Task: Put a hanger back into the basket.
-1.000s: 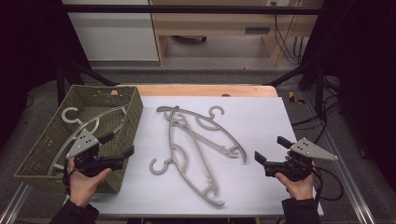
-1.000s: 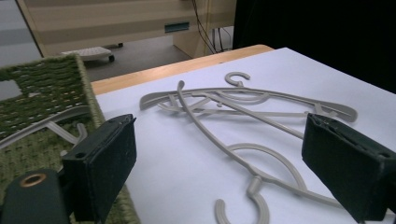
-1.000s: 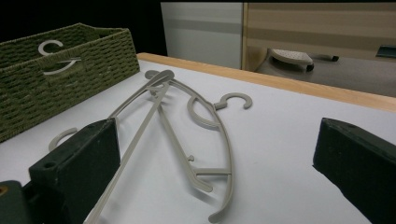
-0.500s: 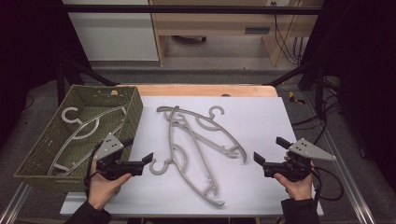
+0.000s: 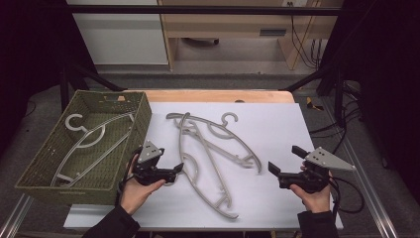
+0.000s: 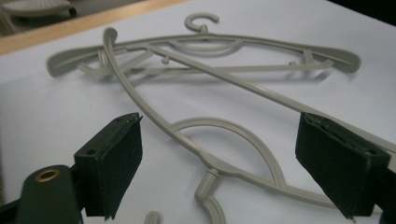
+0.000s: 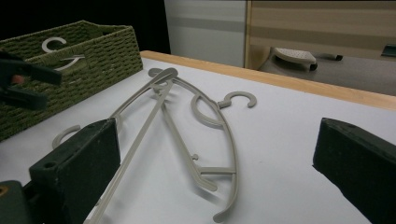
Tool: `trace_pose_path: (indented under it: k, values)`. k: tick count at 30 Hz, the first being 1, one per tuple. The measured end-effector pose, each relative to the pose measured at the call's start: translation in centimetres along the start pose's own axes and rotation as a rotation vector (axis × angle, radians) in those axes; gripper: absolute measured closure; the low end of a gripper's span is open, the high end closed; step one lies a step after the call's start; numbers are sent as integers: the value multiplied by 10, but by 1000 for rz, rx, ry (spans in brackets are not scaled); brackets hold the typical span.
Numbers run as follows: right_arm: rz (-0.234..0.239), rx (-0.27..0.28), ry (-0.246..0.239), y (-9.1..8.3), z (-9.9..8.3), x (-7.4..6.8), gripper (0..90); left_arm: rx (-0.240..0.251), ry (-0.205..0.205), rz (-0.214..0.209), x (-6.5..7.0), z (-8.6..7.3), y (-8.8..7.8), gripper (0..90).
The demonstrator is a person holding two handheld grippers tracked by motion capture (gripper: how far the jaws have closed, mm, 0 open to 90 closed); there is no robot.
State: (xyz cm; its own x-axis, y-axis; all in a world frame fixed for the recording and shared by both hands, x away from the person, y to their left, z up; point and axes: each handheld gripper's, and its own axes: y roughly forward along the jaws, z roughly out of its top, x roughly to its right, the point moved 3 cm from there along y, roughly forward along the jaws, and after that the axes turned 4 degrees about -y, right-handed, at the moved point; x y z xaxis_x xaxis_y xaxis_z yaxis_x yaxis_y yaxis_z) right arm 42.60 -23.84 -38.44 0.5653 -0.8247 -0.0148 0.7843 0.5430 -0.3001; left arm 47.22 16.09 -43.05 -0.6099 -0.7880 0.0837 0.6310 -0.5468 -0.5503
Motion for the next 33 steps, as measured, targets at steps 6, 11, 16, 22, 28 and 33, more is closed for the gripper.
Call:
trace_pose_path:
  k: [6,11,16,22,28,33]
  values:
    - [1,-3,0,2,-1,0,8,-53,-20,21,-5,-6,25,217]
    - [4,-2,-1,1,-1,-1,9,-107,-25,42,-9,-11,46,261]
    - [5,-2,0,2,-1,-1,9,-141,-26,50,-8,-17,59,302]
    - [10,-2,0,2,0,-2,9,-186,-26,68,-9,-23,71,370]
    - [10,-2,1,2,0,-2,9,-209,-47,56,-10,-25,77,424]
    - [10,-3,-2,3,0,-2,9,-208,-76,54,-10,-26,79,440]
